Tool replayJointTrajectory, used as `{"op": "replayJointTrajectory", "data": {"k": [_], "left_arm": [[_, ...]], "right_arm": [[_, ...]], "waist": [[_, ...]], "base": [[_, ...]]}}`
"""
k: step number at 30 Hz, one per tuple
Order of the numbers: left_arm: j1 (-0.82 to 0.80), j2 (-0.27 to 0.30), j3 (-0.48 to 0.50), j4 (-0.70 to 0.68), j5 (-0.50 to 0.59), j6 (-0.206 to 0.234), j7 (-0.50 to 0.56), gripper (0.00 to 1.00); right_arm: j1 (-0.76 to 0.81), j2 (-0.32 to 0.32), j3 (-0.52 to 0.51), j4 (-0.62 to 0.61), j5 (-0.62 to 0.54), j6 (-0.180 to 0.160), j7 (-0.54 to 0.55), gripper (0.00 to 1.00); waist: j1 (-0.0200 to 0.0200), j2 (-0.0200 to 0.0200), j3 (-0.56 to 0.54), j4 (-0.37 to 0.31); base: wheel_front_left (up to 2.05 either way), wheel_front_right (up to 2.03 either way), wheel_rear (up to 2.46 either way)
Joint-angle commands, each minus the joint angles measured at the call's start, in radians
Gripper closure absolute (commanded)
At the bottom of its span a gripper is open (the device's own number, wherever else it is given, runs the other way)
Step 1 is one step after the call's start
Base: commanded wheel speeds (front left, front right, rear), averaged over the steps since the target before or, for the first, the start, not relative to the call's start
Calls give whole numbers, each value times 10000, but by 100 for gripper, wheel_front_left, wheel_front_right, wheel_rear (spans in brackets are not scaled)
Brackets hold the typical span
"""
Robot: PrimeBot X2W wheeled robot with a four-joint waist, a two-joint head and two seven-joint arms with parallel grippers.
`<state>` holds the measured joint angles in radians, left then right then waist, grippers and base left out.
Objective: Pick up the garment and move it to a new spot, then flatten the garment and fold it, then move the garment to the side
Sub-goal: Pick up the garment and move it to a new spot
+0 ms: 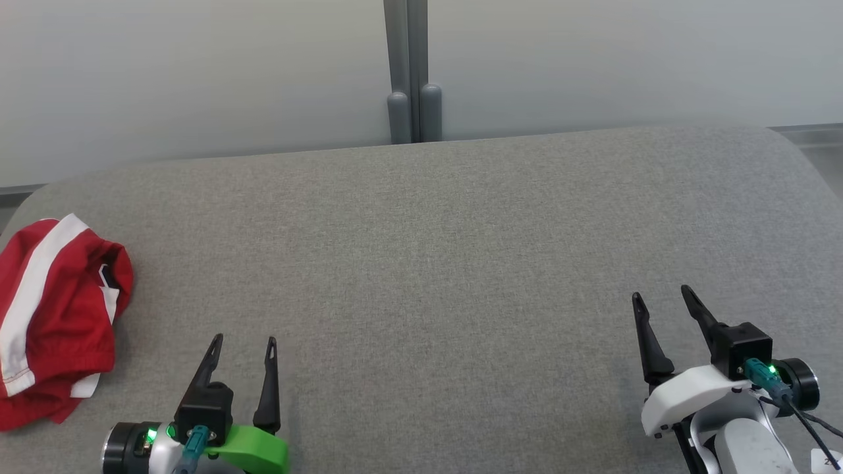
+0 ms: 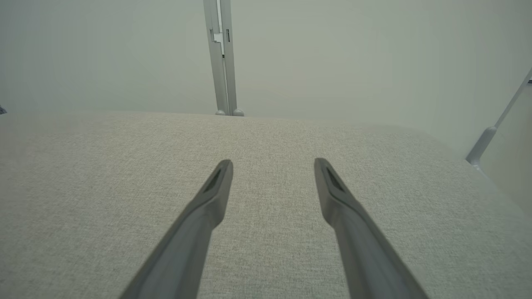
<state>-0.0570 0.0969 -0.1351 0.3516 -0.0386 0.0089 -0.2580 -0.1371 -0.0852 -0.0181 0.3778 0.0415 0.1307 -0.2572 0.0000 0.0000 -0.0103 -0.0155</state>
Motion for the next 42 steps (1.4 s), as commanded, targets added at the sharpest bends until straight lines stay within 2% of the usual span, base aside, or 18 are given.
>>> {"op": "replayJointTrajectory", "data": {"k": [1,5,8,20,25,34,38,42], "left_arm": [[111,5,1,-2,199,52,-102,0],[113,-35,193,18,91,109,-70,0],[76,-77,306,92,9,100,-70,0],[353,-92,909,356,-103,82,-70,0],[745,-201,1461,423,-433,78,-70,0],[1053,-379,1985,607,-684,-169,-70,0],[683,-430,2291,674,-942,-253,-70,0],[-121,-452,2485,902,-1111,-607,-70,0]], "right_arm": [[46,-48,65,-12,-217,1,-100,0],[11,-71,278,-51,-166,1,-91,0],[-1,-89,556,-90,-123,-1,-90,0],[-394,10,1811,175,248,-1,-84,0],[-621,87,2543,395,395,-3,-84,0],[-698,144,3014,577,457,-4,-84,0],[-849,-37,3150,616,503,-6,-84,0],[-1066,-311,3268,566,509,-6,-84,0]], "waist": [[0,0,-8,75],[0,0,25,373],[0,0,72,881],[0,0,193,4175],[0,0,226,5064],[0,0,378,5349],[0,0,691,5003],[0,0,1263,4478]], "base": [[0,0,0],[0,0,0],[0,0,0],[0,0,0],[0,0,0],[0,0,0],[0,0,0],[0,0,0]]}}
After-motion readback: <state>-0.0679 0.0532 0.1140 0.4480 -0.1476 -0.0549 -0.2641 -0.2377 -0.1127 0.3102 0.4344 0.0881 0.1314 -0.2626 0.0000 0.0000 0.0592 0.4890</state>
